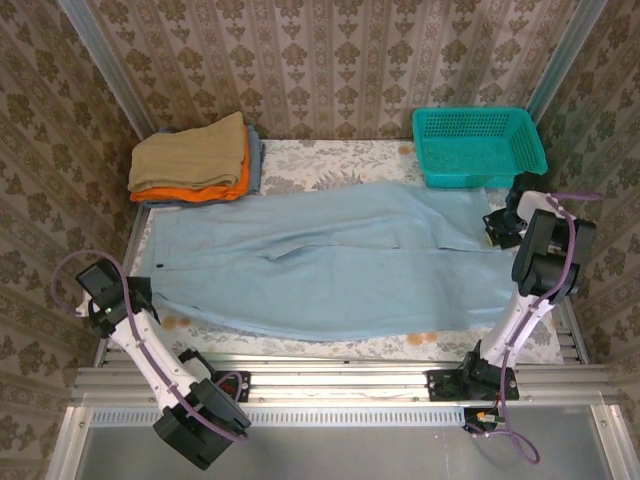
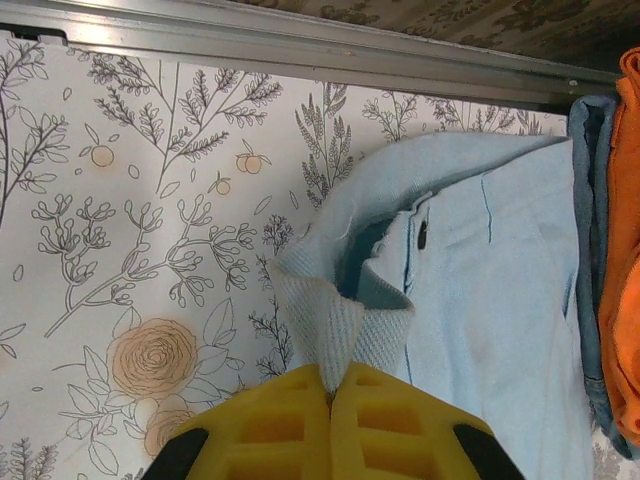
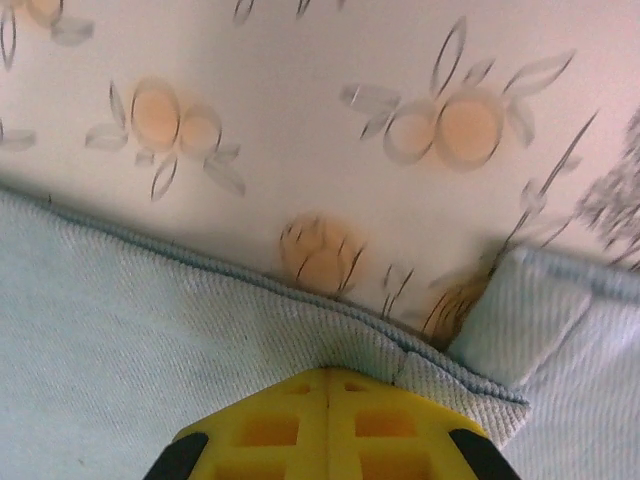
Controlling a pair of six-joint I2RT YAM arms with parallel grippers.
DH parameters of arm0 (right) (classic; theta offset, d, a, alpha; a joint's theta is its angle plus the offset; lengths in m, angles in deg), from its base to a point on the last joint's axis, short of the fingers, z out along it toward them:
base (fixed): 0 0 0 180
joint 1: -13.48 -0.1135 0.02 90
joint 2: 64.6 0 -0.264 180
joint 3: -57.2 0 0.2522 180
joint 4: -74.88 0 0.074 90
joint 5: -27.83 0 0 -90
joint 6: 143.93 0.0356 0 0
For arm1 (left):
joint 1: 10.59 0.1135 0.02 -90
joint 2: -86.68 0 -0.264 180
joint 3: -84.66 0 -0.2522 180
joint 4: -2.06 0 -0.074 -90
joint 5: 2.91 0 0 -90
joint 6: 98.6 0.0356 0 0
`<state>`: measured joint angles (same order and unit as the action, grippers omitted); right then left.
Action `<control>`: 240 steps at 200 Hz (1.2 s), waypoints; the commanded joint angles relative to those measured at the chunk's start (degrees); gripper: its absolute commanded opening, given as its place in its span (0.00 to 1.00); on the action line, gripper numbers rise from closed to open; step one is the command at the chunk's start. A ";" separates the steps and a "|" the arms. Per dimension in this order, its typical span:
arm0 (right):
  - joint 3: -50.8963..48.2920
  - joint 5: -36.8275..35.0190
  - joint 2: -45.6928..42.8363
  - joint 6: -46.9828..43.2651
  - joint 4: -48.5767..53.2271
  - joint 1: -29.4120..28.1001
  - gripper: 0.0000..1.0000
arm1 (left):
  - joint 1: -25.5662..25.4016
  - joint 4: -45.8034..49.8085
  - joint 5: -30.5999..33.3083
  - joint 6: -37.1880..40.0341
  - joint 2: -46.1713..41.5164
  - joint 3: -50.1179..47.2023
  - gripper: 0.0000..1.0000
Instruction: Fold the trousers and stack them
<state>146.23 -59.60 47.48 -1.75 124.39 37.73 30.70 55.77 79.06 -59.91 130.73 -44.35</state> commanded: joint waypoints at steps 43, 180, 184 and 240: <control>8.87 2.34 6.35 -5.94 1.96 2.75 0.00 | 4.56 1.20 -5.16 3.79 -2.69 -0.84 0.00; -27.86 4.71 -40.09 -2.54 13.25 -6.85 0.40 | 5.11 -2.94 -9.87 2.55 -1.34 -1.24 0.00; -29.07 4.82 -41.50 -2.55 14.15 -7.07 0.40 | 5.11 -3.17 -10.04 2.52 -1.38 -1.29 0.00; -37.51 2.64 -55.25 1.58 26.47 -12.65 0.47 | 5.11 -5.84 -10.55 1.83 -0.99 -2.98 0.00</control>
<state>110.84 -55.73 -4.52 -3.78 143.36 27.30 35.27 52.25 69.71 -57.00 129.49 -46.89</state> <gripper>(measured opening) 0.472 0.059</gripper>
